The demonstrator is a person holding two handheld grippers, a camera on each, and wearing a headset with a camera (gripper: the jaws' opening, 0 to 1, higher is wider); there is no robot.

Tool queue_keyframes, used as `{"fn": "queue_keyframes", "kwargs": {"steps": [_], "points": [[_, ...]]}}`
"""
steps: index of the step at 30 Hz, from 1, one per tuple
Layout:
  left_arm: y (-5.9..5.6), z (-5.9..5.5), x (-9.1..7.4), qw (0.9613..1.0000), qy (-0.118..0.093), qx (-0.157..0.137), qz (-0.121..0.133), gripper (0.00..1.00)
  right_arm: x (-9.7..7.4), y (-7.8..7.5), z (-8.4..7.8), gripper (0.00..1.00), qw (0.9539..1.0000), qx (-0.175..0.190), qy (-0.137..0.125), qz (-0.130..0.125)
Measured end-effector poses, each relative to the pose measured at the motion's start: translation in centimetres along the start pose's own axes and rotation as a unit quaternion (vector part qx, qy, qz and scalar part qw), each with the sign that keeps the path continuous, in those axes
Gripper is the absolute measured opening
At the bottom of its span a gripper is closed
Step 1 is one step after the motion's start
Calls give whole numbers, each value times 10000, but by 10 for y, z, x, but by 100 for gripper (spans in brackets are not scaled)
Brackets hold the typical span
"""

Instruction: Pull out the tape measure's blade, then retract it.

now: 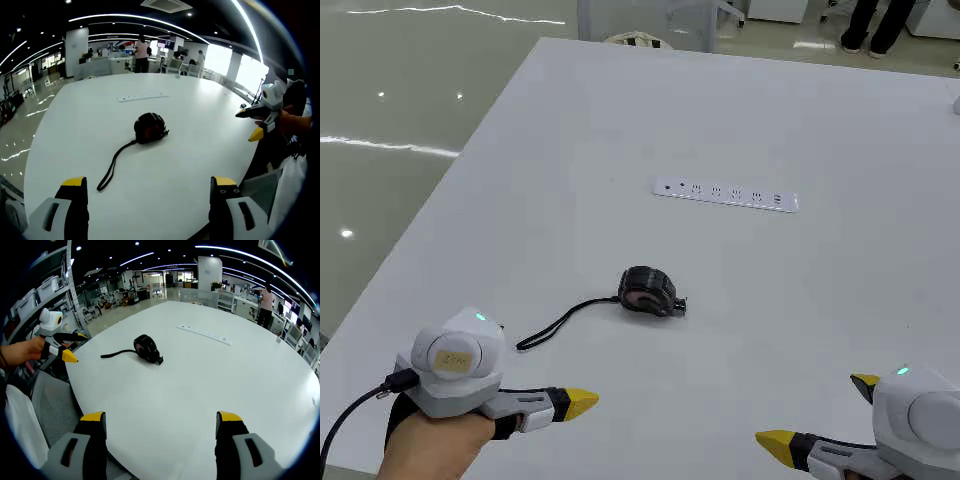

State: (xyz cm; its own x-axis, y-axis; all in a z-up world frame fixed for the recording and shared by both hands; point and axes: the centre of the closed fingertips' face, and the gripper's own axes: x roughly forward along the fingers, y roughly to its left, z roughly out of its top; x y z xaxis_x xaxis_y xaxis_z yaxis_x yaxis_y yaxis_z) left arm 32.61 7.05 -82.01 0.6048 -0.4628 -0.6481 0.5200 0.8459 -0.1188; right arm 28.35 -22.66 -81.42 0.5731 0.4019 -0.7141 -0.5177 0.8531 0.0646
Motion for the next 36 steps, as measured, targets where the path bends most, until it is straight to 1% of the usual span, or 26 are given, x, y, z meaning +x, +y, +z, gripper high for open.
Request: {"fn": "queue_keyframes", "kwargs": {"steps": [14,19,25,27,31,36], "points": [[-2,-1,0,10000,3,-42,-27,100,2,-1,-1,94,10000,11,-2,-15],[-3,-1,0,10000,-2,-65,-36,100,1,1,-1,91,10000,9,-8,13],[-6,1,1,10000,-21,-55,-81,100,2,1,-3,91,10000,-20,0,28],[-7,0,2,10000,14,-1,-58,100,2,2,-4,91,10000,-52,6,43],[-7,3,4,10000,-29,-17,-68,100,3,1,-2,90,9999,-122,3,59],[-7,8,7,9999,-45,44,-93,100,6,-1,3,90,9998,-186,-6,72]]}}
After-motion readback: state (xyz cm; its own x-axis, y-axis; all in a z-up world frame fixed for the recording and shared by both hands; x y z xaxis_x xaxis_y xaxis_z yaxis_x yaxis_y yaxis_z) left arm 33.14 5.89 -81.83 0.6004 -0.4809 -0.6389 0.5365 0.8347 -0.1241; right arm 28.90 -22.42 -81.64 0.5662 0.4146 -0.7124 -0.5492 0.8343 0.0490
